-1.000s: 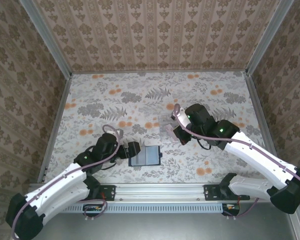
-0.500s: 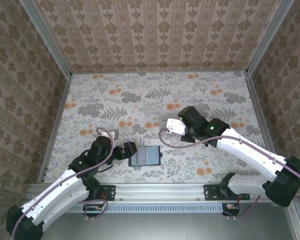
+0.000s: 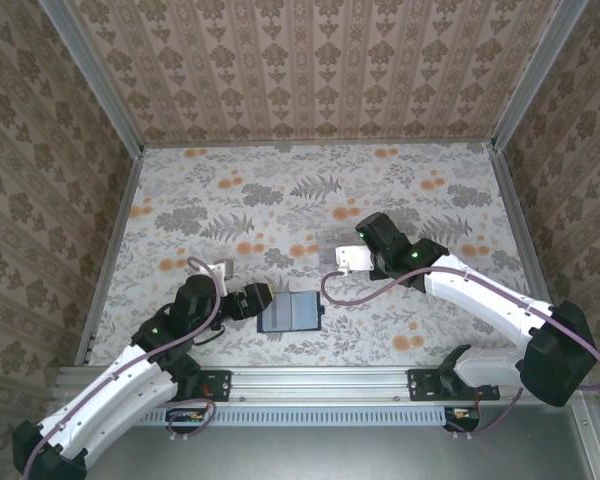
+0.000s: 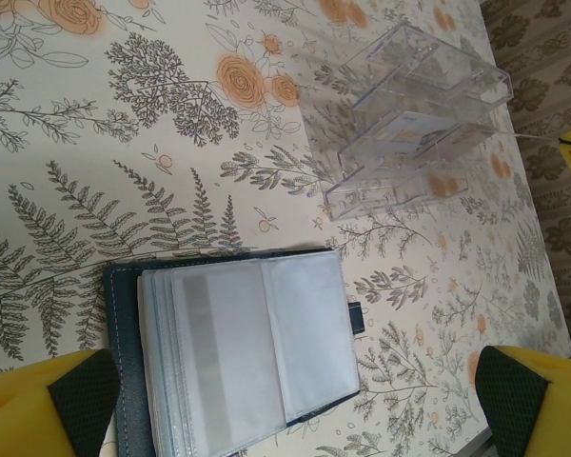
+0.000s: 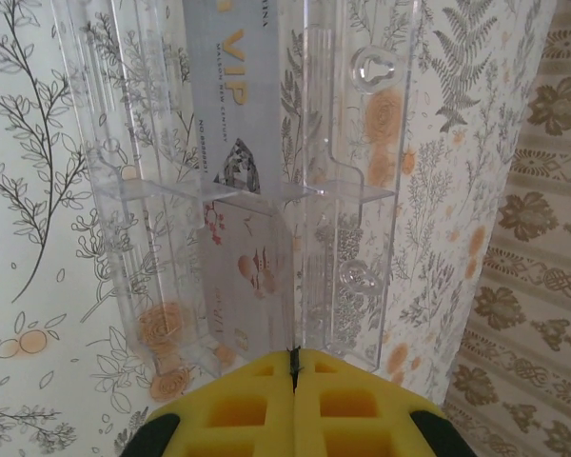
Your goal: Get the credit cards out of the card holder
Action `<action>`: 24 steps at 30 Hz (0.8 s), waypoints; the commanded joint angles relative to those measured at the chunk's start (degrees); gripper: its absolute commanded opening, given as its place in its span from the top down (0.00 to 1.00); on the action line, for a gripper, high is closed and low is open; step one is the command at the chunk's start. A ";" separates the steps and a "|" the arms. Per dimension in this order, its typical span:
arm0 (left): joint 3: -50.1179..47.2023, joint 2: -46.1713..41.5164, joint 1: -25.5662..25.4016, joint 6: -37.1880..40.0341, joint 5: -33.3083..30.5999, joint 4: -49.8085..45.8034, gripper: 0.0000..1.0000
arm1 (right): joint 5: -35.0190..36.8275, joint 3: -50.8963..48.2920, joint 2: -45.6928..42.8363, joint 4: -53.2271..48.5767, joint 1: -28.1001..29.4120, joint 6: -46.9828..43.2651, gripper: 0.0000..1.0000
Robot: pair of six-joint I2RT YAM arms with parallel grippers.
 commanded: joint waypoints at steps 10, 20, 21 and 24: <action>-0.92 -0.56 0.35 -0.91 -0.06 -1.78 0.00 | -1.13 -3.88 0.00 2.46 -2.18 -3.67 1.00; -0.92 -0.76 0.42 -0.60 -0.15 -2.33 0.00 | -1.97 -4.15 1.90 5.27 -3.15 -3.14 1.00; -0.90 -0.79 0.35 -0.54 -0.15 -2.42 0.00 | -1.99 -4.07 2.14 5.40 -3.15 -3.13 1.00; -0.97 -1.03 0.52 -0.47 -0.23 -2.68 0.00 | -2.22 -3.46 2.94 5.60 -3.15 -2.92 1.00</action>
